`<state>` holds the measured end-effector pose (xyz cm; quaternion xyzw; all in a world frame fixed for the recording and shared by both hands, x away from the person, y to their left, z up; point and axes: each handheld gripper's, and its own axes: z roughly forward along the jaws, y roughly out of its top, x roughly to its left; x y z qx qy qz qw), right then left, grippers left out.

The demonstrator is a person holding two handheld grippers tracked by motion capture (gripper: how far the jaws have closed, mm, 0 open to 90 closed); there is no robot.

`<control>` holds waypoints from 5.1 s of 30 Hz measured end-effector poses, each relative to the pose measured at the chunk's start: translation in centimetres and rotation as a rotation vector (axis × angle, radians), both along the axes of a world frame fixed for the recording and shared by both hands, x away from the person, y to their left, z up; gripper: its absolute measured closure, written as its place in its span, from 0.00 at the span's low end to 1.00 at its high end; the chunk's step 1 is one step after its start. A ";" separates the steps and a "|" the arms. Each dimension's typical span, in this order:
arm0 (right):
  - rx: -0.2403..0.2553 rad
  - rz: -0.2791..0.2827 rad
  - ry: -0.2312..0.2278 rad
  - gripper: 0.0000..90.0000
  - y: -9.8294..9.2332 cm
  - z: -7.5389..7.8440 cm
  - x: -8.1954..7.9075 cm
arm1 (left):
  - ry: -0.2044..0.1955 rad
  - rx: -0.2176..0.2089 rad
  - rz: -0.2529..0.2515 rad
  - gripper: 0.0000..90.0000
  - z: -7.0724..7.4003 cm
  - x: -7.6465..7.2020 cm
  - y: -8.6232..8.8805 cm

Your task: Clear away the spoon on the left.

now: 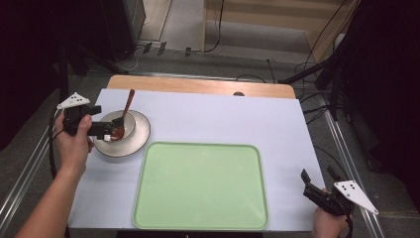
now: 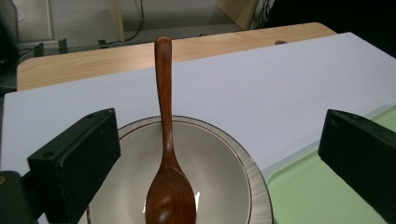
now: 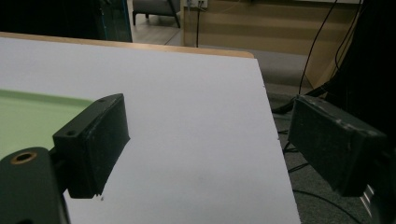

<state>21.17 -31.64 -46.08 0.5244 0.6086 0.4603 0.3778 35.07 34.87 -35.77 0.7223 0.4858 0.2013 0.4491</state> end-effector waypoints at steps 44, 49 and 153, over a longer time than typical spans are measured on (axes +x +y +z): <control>0.001 0.004 0.008 0.15 -0.1 -0.2 0.2 | 0.117 -0.002 0.035 0.02 -2.1 7.8 -1.6; 0.002 0.004 0.010 0.15 -0.1 -0.2 0.2 | 0.146 -0.018 0.041 0.08 -2.3 8.7 -1.6; -0.001 0.008 0.012 0.15 -0.1 -0.3 0.4 | 0.231 -0.136 0.007 0.96 3.8 6.0 -1.6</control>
